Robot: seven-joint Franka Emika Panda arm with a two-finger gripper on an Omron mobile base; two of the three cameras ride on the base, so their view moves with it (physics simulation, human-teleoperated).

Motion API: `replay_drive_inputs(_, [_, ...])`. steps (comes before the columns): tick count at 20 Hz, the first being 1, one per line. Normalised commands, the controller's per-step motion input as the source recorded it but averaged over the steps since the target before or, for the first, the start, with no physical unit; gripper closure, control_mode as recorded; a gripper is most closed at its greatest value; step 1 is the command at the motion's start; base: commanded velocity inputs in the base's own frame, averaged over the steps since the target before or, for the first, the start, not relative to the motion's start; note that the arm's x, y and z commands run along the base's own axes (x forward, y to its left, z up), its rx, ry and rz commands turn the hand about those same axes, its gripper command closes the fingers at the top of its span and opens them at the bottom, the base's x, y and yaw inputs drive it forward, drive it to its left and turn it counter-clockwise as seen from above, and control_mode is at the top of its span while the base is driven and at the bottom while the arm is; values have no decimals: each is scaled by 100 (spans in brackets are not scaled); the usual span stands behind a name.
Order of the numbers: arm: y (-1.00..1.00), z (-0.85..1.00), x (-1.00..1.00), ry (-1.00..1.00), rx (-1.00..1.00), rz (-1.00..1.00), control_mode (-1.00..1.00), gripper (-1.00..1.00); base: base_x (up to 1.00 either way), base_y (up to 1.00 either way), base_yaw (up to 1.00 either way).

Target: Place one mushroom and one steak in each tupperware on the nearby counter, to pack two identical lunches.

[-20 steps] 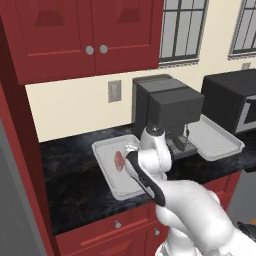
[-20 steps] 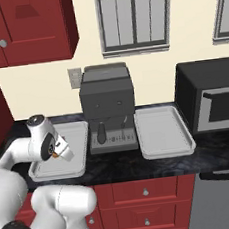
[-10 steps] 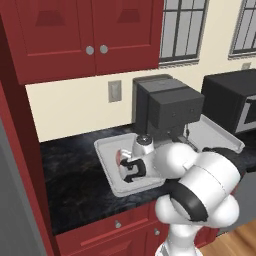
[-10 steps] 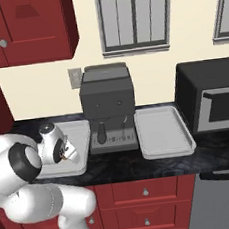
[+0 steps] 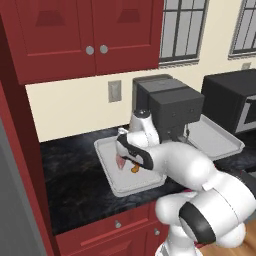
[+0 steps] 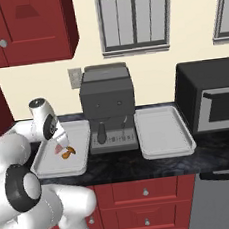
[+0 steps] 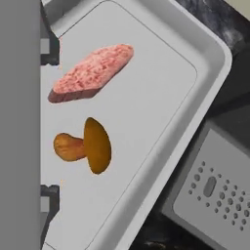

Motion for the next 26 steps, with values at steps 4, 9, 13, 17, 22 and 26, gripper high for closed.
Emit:
replay_drive_inputs(4, [12,98,-100,10,12,0,-100,-100,0,0,0])
replay_drive_inputs(9, [0,80,-100,0,2,0,-100,-100,0,0,0])
replay_drive_inputs(13, [0,81,-100,-30,-25,3,-100,-100,0,0,0])
replay_drive_inputs(17, [0,17,-25,-6,-2,0,100,-100,-75,1,-4])
replay_drive_inputs(22, [0,0,0,0,0,0,100,-100,-100,2,-23])
replay_drive_inputs(26, [0,0,0,0,0,0,100,-100,-100,0,-26])
